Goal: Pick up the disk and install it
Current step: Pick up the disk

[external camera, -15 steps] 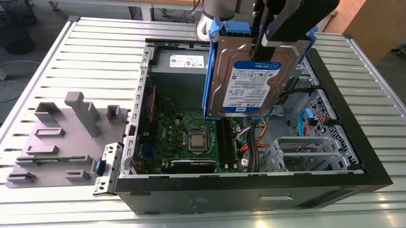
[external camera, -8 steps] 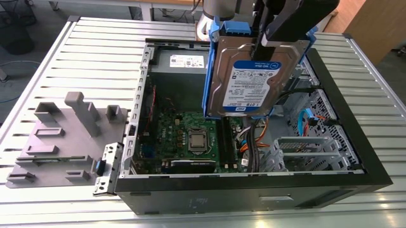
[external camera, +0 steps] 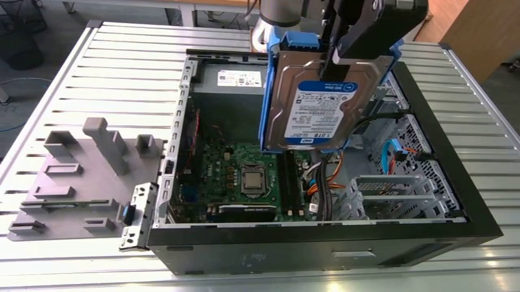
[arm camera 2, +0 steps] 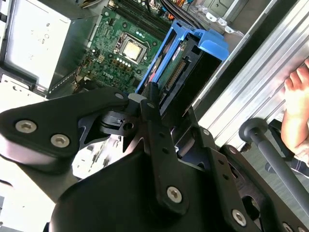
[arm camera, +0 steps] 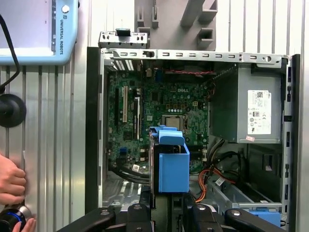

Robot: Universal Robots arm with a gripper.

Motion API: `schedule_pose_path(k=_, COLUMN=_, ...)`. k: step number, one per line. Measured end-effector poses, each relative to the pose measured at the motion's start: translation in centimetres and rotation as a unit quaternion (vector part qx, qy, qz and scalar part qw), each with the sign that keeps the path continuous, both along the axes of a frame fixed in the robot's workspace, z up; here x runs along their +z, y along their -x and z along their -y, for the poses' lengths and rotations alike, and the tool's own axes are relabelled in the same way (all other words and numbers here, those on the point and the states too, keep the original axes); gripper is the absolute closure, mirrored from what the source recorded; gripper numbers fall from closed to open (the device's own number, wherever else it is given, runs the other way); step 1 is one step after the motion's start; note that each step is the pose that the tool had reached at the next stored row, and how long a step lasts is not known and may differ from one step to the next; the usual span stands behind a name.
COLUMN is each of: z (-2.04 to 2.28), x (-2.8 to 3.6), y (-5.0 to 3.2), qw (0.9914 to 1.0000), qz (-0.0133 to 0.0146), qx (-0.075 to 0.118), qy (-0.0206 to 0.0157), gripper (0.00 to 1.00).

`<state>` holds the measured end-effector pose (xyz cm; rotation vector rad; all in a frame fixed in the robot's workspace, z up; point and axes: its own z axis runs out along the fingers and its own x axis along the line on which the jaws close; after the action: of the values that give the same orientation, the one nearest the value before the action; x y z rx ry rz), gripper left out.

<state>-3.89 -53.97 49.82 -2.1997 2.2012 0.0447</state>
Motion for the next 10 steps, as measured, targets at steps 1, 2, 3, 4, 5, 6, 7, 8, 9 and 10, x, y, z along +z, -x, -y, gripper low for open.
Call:
schedule_pose_path(k=1, z=0.00, x=-0.15, y=0.00, qw=1.00000, qz=0.0000, qx=0.000, qy=0.0000, gripper=0.65)
schedule_pose_path(k=2, z=0.00, x=-0.30, y=0.00, qw=1.00000, qz=0.0000, qx=0.000, qy=0.0000, gripper=0.65)
schedule_pose_path(k=3, z=0.01, x=-0.44, y=0.00, qw=1.00000, qz=0.0000, qx=0.000, qy=0.0000, gripper=0.65)
schedule_pose_path(k=4, z=0.01, x=-0.56, y=0.00, qw=1.00000, qz=0.0000, qx=0.000, qy=0.0001, gripper=0.65)
schedule_pose_path(k=5, z=0.01, x=-0.66, y=0.00, qw=1.00000, qz=0.0000, qx=0.000, qy=0.0001, gripper=0.65)
schedule_pose_path(k=6, z=0.03, x=-0.74, y=0.00, qw=1.00000, qz=0.0000, qx=0.000, qy=0.0001, gripper=0.65)
schedule_pose_path(k=7, z=0.06, x=-0.79, y=0.00, qw=1.00000, qz=0.0000, qx=0.000, qy=0.0000, gripper=0.65)
schedule_pose_path(k=8, z=0.11, x=-0.82, y=0.00, qw=1.00000, qz=0.0000, qx=0.000, qy=0.0001, gripper=0.65)
schedule_pose_path(k=9, z=0.17, x=-0.84, y=-0.01, qw=1.00000, qz=0.0000, qx=0.000, qy=0.0001, gripper=0.65)
schedule_pose_path(k=10, z=0.25, x=-0.87, y=-0.01, qw=1.00000, qz=0.0000, qx=0.000, qy=0.0001, gripper=0.65)
